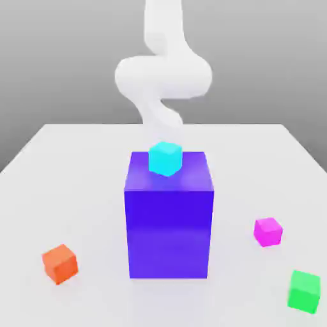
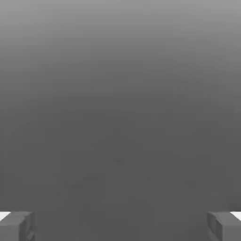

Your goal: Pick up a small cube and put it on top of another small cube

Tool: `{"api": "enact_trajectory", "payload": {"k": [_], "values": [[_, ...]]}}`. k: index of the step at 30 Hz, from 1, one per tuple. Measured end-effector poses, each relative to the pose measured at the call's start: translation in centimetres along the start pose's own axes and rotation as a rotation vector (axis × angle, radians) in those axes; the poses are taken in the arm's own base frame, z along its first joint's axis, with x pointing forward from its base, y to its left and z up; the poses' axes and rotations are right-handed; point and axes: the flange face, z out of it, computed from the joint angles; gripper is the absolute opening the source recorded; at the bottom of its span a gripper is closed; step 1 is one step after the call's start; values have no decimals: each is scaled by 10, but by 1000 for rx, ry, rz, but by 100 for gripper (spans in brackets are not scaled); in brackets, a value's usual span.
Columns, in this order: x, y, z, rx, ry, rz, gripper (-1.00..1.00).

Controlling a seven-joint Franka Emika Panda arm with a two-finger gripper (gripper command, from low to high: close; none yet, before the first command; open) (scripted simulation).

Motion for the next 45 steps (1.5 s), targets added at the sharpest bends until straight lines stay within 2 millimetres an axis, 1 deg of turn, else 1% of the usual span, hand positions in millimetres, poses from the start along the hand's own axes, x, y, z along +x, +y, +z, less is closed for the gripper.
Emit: {"api": "enact_trajectory", "payload": {"k": [2, 5, 7, 10, 12, 15, 17, 18, 19, 20, 21, 23, 27, 28, 35, 37, 42, 45], "values": [[-30, -12, 53, -8, -88, -150, 0], [-86, -25, 122, -10, -212, -373, 0], [-130, -29, 161, -7, -292, -522, 0], [-200, -26, 208, 3, -407, -743, 0], [-249, -18, 233, 14, -481, -892, 0], [-322, 3, 260, 34, -591, -1116, 0], [-368, 24, 272, 50, -663, -1265, 0], [-391, 35, 276, 60, -700, -1343, 0], [-419, 46, 276, 77, -738, -1436, 0], [-436, 59, 280, 84, -769, -1500, 0], [-449, 67, 283, 91, -785, -1538, 0], [-456, 79, 298, 87, -796, -1545, 0], [-475, 96, 325, 88, -801, -1549, 0], [-479, 100, 330, 88, -801, -1549, -100], [-479, 101, 331, 86, -802, -1549, -100], [-473, 94, 321, 86, -802, -1550, -100], [-451, 76, 289, 85, -801, -1549, -100], [-429, 53, 299, 38, -793, -1441, -100]]}}
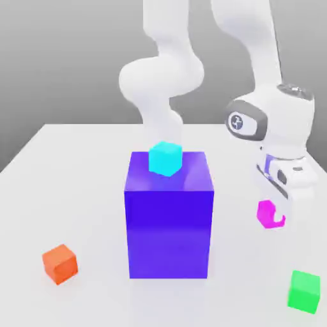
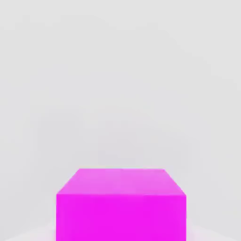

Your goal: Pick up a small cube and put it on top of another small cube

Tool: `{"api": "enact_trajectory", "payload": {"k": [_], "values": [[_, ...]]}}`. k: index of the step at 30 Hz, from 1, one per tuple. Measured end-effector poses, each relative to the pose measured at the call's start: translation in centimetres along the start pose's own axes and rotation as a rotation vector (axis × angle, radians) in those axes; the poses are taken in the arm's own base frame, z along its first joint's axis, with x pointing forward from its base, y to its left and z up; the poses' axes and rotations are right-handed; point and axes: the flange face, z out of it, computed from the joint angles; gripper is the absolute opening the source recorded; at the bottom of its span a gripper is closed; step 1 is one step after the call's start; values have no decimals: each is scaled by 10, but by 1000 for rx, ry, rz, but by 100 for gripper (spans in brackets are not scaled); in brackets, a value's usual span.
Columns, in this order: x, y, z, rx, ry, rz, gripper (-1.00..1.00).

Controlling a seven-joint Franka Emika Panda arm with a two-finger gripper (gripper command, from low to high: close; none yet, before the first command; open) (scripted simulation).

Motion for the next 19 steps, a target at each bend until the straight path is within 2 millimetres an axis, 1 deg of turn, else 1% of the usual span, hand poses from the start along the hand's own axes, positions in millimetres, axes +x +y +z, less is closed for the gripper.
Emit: {"api": "enact_trajectory", "payload": {"k": [5, 10, 11, 12, 15, 16, 19], "values": [[50, 41, -19, 0, 0, 228, -100], [92, 91, -39, 2, 0, 465, -100], [98, 99, -39, 3, 0, 501, -100], [101, 103, -31, 3, 0, 519, -100], [104, 107, 7, 3, 0, 534, -100], [104, 107, 16, 2, 0, 535, 100], [104, 107, 16, 3, 0, 535, 100]]}}
